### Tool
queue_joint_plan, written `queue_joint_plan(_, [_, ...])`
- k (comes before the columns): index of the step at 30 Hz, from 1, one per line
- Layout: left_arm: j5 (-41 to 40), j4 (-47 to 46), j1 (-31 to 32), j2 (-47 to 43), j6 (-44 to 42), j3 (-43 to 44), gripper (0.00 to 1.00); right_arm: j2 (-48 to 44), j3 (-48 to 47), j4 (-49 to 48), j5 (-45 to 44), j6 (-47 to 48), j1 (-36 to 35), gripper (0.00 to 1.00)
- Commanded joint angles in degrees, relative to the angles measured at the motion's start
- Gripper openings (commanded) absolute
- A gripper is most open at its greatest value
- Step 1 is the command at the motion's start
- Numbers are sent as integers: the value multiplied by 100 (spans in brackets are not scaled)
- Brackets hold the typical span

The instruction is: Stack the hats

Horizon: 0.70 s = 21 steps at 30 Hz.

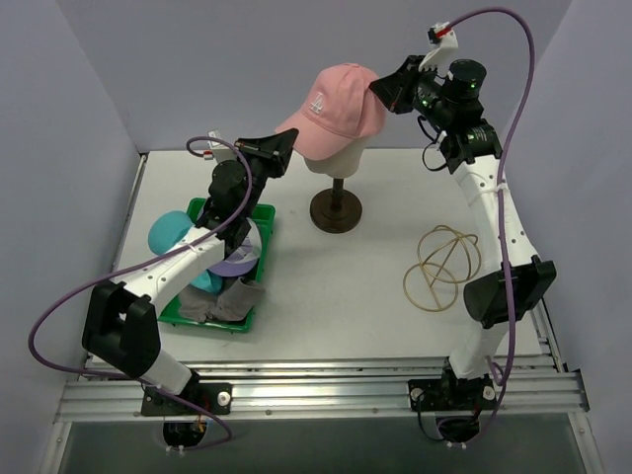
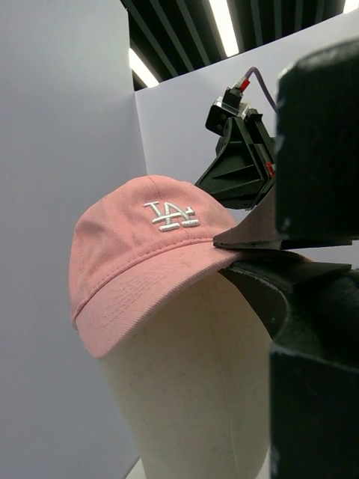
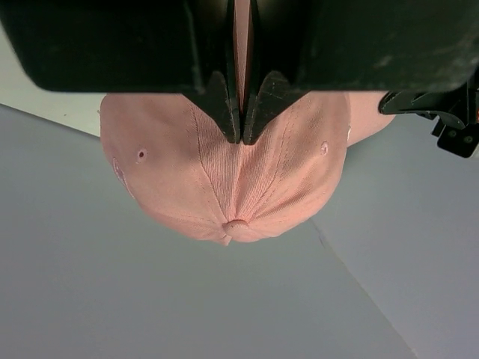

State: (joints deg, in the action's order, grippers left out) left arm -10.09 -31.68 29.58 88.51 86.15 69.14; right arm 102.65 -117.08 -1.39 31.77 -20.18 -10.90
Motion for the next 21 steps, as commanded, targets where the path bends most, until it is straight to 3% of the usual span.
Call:
queue_joint_plan(1, [-213, 435, -31, -167, 42, -217, 2, 0, -316, -328, -39, 128, -202, 0])
queue_joint_plan(17, [288, -180, -120, 166, -300, -411, 2, -615, 950, -441, -742, 357, -124, 0])
queue_joint_plan(21, [419, -259, -119, 263, -362, -375, 2, -790, 967, -538, -891, 121, -27, 24])
